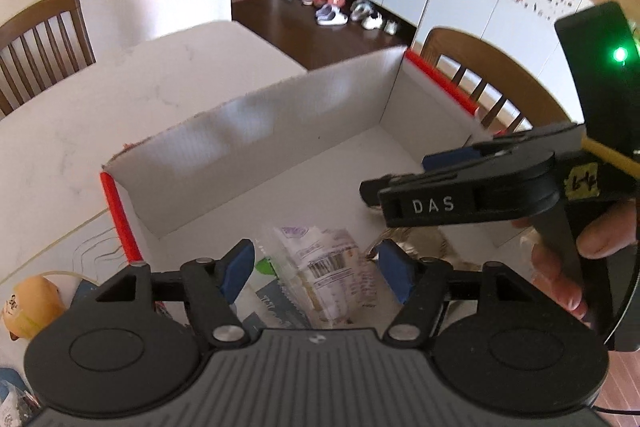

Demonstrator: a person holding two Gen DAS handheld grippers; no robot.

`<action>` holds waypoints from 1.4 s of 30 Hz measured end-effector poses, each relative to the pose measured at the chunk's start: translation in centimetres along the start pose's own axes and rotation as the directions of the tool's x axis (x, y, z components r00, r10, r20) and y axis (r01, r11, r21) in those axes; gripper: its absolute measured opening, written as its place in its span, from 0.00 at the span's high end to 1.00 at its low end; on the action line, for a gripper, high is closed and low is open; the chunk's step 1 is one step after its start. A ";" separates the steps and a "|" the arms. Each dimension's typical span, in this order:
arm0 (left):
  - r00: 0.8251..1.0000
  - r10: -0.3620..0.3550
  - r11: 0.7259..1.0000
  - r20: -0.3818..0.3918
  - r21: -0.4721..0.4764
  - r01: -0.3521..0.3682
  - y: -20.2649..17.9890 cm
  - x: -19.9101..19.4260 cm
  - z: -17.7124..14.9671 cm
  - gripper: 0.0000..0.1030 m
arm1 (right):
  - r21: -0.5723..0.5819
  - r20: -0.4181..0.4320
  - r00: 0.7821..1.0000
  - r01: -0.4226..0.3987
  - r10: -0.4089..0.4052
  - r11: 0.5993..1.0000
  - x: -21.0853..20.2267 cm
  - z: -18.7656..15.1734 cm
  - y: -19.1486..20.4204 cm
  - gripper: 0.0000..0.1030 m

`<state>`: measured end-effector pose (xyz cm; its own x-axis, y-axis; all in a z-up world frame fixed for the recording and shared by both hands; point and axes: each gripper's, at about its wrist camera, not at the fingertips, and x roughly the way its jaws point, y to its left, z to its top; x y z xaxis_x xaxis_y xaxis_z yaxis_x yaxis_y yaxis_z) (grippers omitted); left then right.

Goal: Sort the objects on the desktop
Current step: 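Open the left tool to drop the plastic bag into the box, then withdraw both tools from the box back over the table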

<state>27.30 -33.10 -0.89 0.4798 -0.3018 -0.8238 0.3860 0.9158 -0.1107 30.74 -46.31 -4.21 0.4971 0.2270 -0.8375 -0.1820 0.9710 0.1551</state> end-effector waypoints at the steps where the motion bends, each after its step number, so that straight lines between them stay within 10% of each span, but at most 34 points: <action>1: 1.000 -0.005 1.000 0.011 -0.002 0.005 0.0 -0.4 -0.1 0.34 | 0.000 0.005 1.000 -0.006 0.006 1.000 -0.4 -0.1 0.0 0.35; 22: 0.986 -0.058 0.993 0.155 -0.091 0.073 0.7 -7.5 -4.7 0.34 | 0.020 0.137 0.983 -0.129 0.125 0.991 -9.6 -3.7 1.1 0.31; 42: 0.964 -0.003 0.991 0.267 -0.131 0.040 7.8 -15.7 -11.6 0.34 | -0.015 0.230 0.964 -0.135 0.135 0.991 -13.4 -8.9 10.1 0.28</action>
<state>13.65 -18.12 4.79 0.6714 -0.3645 -0.6452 0.2983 0.9299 -0.2150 14.71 -40.21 3.97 0.6496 0.3671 -0.6658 -0.2606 0.9302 0.2586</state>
